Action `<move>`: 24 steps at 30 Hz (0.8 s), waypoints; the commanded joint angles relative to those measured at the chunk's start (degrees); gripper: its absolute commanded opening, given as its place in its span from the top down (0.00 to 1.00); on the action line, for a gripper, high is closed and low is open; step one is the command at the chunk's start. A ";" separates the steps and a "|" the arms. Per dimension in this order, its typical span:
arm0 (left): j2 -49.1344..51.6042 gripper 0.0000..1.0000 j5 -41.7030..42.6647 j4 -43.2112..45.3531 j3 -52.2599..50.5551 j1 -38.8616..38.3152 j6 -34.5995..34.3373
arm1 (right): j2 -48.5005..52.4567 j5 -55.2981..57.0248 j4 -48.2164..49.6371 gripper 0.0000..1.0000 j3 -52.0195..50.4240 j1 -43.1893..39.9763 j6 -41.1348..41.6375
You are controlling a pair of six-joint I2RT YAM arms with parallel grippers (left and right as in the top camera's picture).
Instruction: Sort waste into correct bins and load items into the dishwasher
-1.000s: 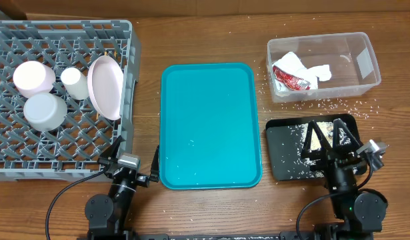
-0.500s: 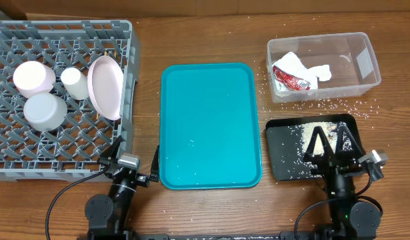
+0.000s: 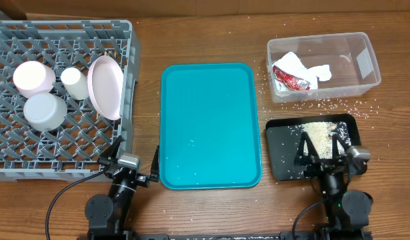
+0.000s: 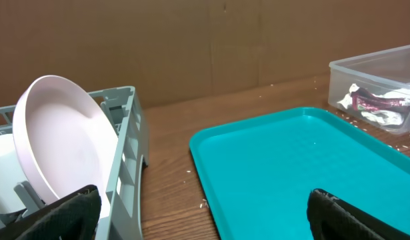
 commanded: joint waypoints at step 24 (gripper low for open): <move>-0.61 0.00 -0.55 0.07 -0.24 -0.37 0.28 | -0.70 0.68 0.44 0.00 -0.61 0.22 -14.78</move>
